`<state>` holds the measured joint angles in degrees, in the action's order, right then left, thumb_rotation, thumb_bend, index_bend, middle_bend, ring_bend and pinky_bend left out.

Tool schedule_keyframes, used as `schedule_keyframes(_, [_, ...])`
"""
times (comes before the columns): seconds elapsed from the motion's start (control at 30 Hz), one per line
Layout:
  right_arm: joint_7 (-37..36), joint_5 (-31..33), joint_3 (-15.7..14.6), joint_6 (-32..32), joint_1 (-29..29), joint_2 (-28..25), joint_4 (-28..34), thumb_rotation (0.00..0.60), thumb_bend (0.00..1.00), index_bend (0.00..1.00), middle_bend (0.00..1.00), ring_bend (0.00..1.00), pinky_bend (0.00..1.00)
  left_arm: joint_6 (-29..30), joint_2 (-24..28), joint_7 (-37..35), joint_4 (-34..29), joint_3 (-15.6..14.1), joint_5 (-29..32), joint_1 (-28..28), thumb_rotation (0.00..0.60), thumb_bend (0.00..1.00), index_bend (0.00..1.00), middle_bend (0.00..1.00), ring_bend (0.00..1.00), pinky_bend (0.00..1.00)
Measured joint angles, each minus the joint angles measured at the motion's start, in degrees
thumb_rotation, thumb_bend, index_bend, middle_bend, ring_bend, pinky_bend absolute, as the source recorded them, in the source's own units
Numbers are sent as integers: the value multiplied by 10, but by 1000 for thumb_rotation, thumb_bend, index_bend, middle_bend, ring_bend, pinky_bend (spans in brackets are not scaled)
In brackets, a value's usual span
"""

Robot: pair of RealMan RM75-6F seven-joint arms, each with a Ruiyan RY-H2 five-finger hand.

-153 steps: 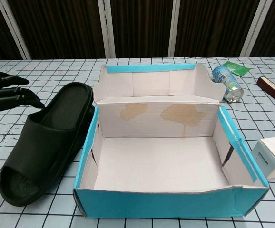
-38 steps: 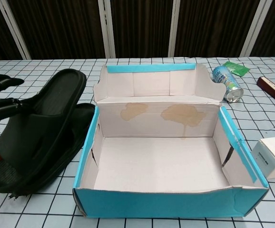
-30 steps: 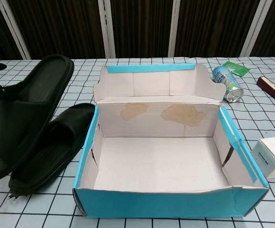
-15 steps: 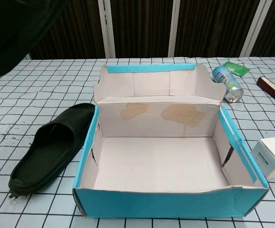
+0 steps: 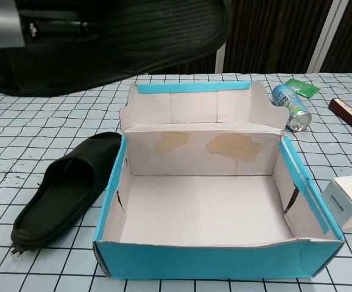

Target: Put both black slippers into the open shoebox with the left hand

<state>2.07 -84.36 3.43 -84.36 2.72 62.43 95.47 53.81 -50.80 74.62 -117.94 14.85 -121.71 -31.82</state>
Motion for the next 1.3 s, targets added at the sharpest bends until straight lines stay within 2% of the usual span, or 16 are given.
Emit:
schedule_keyframes(0.13, [-6,0,0,2,1,-1,-2,600,259,152,120,117,99,-39,-16,-4,6,22,21,-38,600,525,472,389,0,59])
schedule_keyframes(0.27, [-10,0,0,0,0,-1,-3,600,258,152,120,117,99,-87,-54,-8,36,37,34,-87,600,525,471,390,0,67])
schedule_keyframes(0.5, [-17,2,2,-1,-1,-2,-6,600,258,152,120,117,99,-122,-113,-17,86,34,32,-139,600,526,472,391,0,67])
schedule_keyframes(0.73, [-20,-1,1,-2,-1,-2,-6,600,259,153,120,117,99,-117,-142,-33,105,18,33,-151,600,526,472,393,0,68])
schedule_keyframes(1.03, [-22,-1,1,-1,-1,-3,-7,600,259,152,120,117,99,-100,-142,-13,94,-26,13,-123,600,526,484,394,0,68])
schedule_keyframes(1.3, [-24,-2,1,-1,-1,-3,-7,600,258,152,120,117,99,-134,-172,4,104,-14,39,-135,600,525,482,395,0,68])
